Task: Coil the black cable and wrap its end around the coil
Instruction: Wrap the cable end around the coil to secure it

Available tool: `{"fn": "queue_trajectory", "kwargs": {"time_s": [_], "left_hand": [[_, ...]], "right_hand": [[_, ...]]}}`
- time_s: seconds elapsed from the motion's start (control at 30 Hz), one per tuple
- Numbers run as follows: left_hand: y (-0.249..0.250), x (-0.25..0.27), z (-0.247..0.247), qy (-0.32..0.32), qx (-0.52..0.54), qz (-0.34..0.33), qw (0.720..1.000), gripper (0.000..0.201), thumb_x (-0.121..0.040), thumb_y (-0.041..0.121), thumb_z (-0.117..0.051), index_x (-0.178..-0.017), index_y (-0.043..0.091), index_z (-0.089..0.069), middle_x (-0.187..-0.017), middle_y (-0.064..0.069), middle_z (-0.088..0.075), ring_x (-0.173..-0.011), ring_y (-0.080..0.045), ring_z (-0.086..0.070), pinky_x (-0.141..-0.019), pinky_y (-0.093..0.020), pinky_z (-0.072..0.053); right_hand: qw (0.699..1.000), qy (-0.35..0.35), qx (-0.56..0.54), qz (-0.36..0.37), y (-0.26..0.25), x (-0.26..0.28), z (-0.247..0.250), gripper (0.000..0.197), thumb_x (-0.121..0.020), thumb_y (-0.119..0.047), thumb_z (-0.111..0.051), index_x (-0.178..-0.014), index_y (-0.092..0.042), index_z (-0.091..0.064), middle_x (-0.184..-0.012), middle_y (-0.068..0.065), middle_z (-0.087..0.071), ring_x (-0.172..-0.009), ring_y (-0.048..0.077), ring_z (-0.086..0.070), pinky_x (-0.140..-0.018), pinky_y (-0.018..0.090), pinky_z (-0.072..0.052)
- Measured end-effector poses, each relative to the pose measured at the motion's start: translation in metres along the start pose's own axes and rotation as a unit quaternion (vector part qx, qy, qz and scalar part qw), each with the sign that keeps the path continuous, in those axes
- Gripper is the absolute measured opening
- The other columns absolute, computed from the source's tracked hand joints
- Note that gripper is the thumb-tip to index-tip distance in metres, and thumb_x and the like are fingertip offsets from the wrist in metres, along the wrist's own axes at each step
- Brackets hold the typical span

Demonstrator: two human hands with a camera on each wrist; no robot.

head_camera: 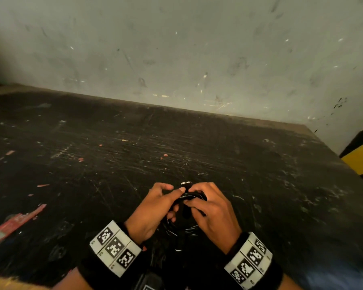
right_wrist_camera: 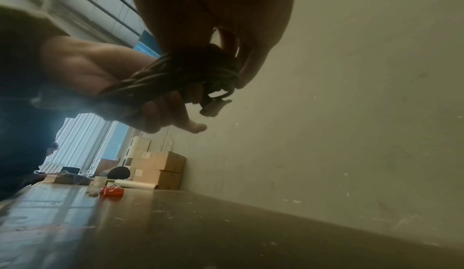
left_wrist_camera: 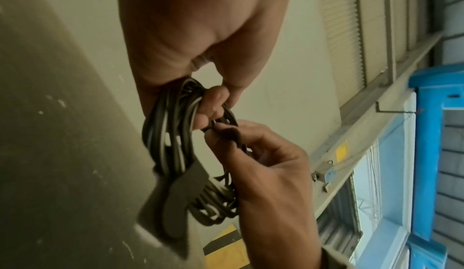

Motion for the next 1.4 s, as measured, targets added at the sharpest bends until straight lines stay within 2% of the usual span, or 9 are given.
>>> {"fn": "queue_trajectory", "kwargs": {"time_s": [0.1, 0.23, 0.43, 0.6, 0.87, 1.1, 1.2, 1.27, 1.4], "left_hand": [[-0.004, -0.001, -0.01, -0.057, 0.011, 0.025, 0.998, 0.026, -0.089, 0.029, -0.059, -0.09, 0.004, -0.065, -0.056, -0.003, -0.055, -0.037, -0.008, -0.04, -0.041, -0.023, -0.039], [-0.005, -0.002, -0.017, -0.121, 0.031, 0.047, 0.991, 0.026, -0.088, 0.028, -0.06, -0.08, 0.005, -0.069, -0.049, 0.0, -0.058, -0.037, -0.007, -0.041, -0.046, -0.025, -0.04], [-0.007, -0.004, -0.017, -0.13, 0.086, 0.058, 0.986, 0.02, -0.087, 0.024, -0.06, -0.082, 0.007, -0.07, -0.055, -0.002, -0.061, -0.038, -0.006, -0.043, -0.05, -0.025, -0.042], [-0.012, -0.002, -0.02, -0.154, 0.103, 0.069, 0.98, 0.023, -0.09, 0.021, -0.057, -0.098, 0.003, -0.069, -0.063, -0.005, -0.063, -0.039, -0.007, -0.044, -0.047, -0.023, -0.045], [-0.01, -0.002, -0.018, -0.129, 0.111, 0.038, 0.985, 0.02, -0.089, 0.018, -0.058, -0.096, 0.002, -0.068, -0.06, -0.002, -0.063, -0.04, -0.006, -0.046, -0.048, -0.022, -0.046], [-0.002, 0.0, -0.014, -0.068, 0.021, -0.058, 0.996, 0.018, -0.089, 0.012, -0.058, -0.081, 0.001, -0.069, -0.058, -0.002, -0.06, -0.038, -0.005, -0.043, -0.043, -0.02, -0.042], [0.005, 0.005, -0.016, -0.057, -0.045, -0.125, 0.99, 0.019, -0.09, 0.011, -0.058, -0.078, 0.003, -0.069, -0.061, -0.002, -0.062, -0.038, -0.002, -0.044, -0.043, -0.018, -0.04], [0.011, 0.008, -0.018, -0.062, -0.07, -0.158, 0.983, 0.018, -0.09, 0.012, -0.057, -0.08, 0.005, -0.069, -0.065, -0.005, -0.064, -0.039, 0.0, -0.046, -0.042, -0.017, -0.038], [0.017, 0.016, -0.025, -0.123, -0.154, -0.201, 0.96, 0.021, -0.094, 0.019, -0.052, -0.083, 0.019, -0.07, -0.062, 0.002, -0.061, -0.045, 0.001, -0.048, -0.044, -0.017, -0.038]], "right_hand": [[1.0, 0.003, 0.008, -0.002, 0.002, 0.001, -0.001, 0.016, -0.079, -0.013, -0.058, -0.087, -0.015, -0.071, -0.1, 0.004, -0.064, -0.091, 0.017, -0.057, -0.068, 0.033, -0.054], [1.0, 0.01, 0.005, -0.006, 0.005, 0.001, -0.002, 0.019, -0.08, -0.014, -0.054, -0.088, -0.015, -0.072, -0.1, 0.004, -0.064, -0.09, 0.019, -0.059, -0.069, 0.035, -0.054], [1.0, -0.014, 0.007, 0.006, 0.006, 0.0, -0.003, 0.023, -0.079, -0.013, -0.061, -0.098, -0.021, -0.071, -0.109, 0.004, -0.066, -0.1, 0.018, -0.059, -0.079, 0.033, -0.054], [0.999, -0.033, -0.026, 0.023, 0.009, 0.002, -0.003, 0.027, -0.078, -0.002, -0.066, -0.098, -0.019, -0.072, -0.11, 0.002, -0.066, -0.101, 0.016, -0.059, -0.08, 0.032, -0.054], [0.998, -0.051, -0.041, 0.003, 0.016, 0.004, -0.005, 0.022, -0.083, -0.026, -0.059, -0.101, -0.024, -0.073, -0.118, -0.002, -0.066, -0.108, 0.01, -0.055, -0.091, 0.02, -0.035], [0.998, -0.035, 0.012, 0.058, 0.003, 0.003, 0.008, 0.017, -0.08, -0.022, -0.064, -0.095, -0.021, -0.073, -0.114, 0.002, -0.066, -0.11, 0.014, -0.052, -0.093, 0.024, -0.035], [0.991, -0.054, -0.113, -0.047, 0.021, 0.002, 0.005, 0.017, -0.08, -0.03, -0.065, -0.093, -0.025, -0.075, -0.122, -0.004, -0.062, -0.117, 0.006, -0.052, -0.098, 0.018, -0.038], [0.966, -0.045, -0.215, -0.137, 0.037, 0.004, 0.0, 0.012, -0.077, -0.025, -0.074, -0.088, -0.025, -0.077, -0.119, -0.007, -0.064, -0.114, 0.0, -0.056, -0.098, 0.014, -0.041], [0.905, -0.014, -0.353, -0.238, 0.05, 0.01, -0.004, 0.009, -0.072, -0.004, -0.078, -0.079, -0.01, -0.077, -0.086, 0.01, -0.074, -0.081, 0.014, -0.07, -0.077, 0.026, -0.054]]}}
Point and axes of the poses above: each hand's wrist, its own x-axis away from the middle knuckle, its own z-axis out of the back of the hand, y = z × x, the point moved 10 cm from there along -x, towards the middle knuckle
